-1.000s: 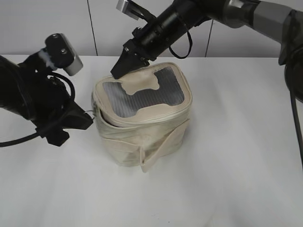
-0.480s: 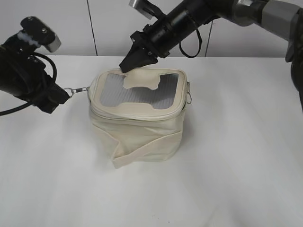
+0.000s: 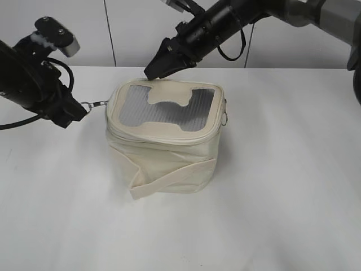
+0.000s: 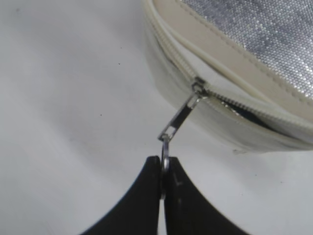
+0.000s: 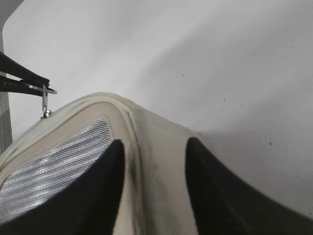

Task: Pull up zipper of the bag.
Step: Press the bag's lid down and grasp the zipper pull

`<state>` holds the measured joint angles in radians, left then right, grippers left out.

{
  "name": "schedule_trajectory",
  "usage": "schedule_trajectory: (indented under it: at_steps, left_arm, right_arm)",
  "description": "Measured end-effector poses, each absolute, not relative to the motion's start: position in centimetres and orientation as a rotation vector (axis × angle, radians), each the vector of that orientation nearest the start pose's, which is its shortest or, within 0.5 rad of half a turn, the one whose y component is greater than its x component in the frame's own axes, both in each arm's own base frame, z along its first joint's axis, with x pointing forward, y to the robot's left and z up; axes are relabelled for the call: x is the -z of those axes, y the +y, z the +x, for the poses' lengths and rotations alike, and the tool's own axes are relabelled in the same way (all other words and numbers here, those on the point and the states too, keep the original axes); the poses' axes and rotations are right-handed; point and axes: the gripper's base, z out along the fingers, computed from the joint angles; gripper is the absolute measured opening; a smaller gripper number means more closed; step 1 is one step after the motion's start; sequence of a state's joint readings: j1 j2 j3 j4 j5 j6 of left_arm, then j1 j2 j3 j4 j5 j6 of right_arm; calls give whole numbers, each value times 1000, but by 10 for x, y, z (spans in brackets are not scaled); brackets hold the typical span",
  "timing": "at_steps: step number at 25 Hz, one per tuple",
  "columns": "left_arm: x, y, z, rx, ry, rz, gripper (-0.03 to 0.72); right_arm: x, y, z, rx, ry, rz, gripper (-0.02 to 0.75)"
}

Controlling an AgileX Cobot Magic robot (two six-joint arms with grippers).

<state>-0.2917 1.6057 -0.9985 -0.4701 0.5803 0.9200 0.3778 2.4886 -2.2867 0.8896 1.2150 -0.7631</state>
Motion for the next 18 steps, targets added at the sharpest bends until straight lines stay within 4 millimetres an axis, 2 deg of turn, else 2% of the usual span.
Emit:
schedule_trajectory:
  at_steps: [2,3,10,13,15,17,18]
  left_arm:
    - [-222,-114,301,249,2343,1097,-8]
    - [-222,-114,301,251,2344,1095,-8]
    - [-222,-115,300,268,2350,1082,-8]
    - [-222,-115,300,269,2351,1082,-8]
    - [-222,-115,300,270,2351,1082,-8]
    - [-222,-115,300,270,2351,1082,-8]
    - [-222,-115,300,270,2351,1081,-8]
  right_arm:
    - [-202,257,463,-1118,2227,-1149,453]
    - [-203,258,463,-1129,2204,-1156,467]
    - [-207,279,452,-1173,2123,-1216,477]
    - [-202,283,452,-1169,2127,-1209,477]
    - [-194,283,453,-1164,2142,-1214,447]
    - [-188,283,453,-1144,2160,-1232,359]
    - [-185,283,453,-1148,2166,-1237,286]
